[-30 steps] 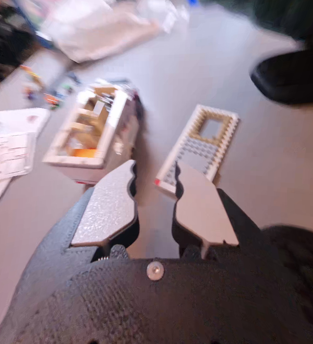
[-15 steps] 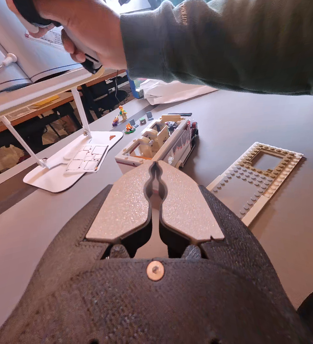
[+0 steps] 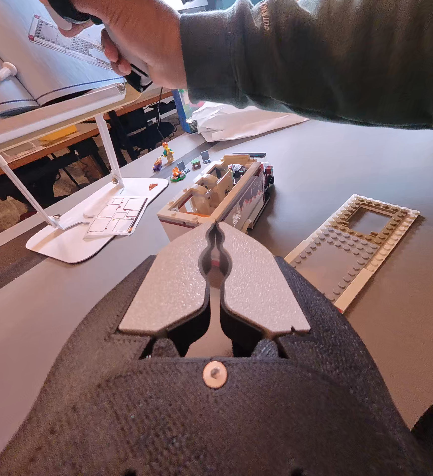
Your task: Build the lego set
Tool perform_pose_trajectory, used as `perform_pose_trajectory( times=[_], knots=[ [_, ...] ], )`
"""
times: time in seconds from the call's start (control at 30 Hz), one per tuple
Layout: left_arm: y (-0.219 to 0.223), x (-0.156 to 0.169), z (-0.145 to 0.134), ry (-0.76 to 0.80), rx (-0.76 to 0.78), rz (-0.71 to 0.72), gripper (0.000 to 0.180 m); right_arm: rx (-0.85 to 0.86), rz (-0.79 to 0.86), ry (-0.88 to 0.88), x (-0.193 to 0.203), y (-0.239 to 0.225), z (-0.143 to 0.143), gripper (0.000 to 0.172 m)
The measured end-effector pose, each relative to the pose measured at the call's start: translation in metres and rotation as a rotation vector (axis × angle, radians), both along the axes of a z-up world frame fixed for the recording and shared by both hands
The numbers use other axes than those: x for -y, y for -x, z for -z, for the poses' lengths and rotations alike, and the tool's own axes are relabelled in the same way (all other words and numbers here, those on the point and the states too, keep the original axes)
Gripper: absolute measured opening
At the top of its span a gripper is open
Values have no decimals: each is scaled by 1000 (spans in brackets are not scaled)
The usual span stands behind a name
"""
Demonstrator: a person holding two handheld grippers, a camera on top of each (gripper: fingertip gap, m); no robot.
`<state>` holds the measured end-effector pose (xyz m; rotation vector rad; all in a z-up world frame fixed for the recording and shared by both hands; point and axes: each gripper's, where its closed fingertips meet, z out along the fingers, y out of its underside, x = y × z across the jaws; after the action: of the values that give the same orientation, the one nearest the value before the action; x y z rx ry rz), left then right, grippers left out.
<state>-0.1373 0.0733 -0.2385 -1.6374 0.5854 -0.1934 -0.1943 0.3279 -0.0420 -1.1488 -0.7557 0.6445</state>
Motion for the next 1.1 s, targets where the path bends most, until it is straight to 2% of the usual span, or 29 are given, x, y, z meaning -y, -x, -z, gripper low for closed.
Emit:
perform_pose_trajectory(
  times=[0.13,0.23,0.3,0.33,0.4,0.47,0.57,0.67,0.77,0.83,1.1],
  knots=[
    [3,-1,0,0,3,-15,0,-12,-10,-8,4,-7,-3,0],
    [6,-1,-1,1,11,-29,0,-18,-65,-21,21,-17,-7,0],
    [8,-2,-2,0,16,-37,0,14,-147,-34,42,-26,-3,1],
    [9,-2,-2,0,19,-40,0,51,-241,-29,58,-29,4,7],
    [10,-2,-3,-1,26,-43,0,166,-499,14,99,-39,27,29],
    [10,-2,-3,1,30,-43,0,356,-698,101,131,-59,63,60],
    [9,-4,1,14,34,-40,0,773,-828,196,160,-97,139,87],
    [10,-5,2,24,41,-42,0,1044,-823,192,169,-118,197,89],
    [11,-5,1,21,58,-49,0,1196,-843,196,171,-123,233,91],
    [14,-6,0,22,68,-61,0,1208,-835,170,167,-119,240,80],
    [22,-6,-5,12,110,-84,0,1237,-836,164,201,-149,240,79]
  ],
)
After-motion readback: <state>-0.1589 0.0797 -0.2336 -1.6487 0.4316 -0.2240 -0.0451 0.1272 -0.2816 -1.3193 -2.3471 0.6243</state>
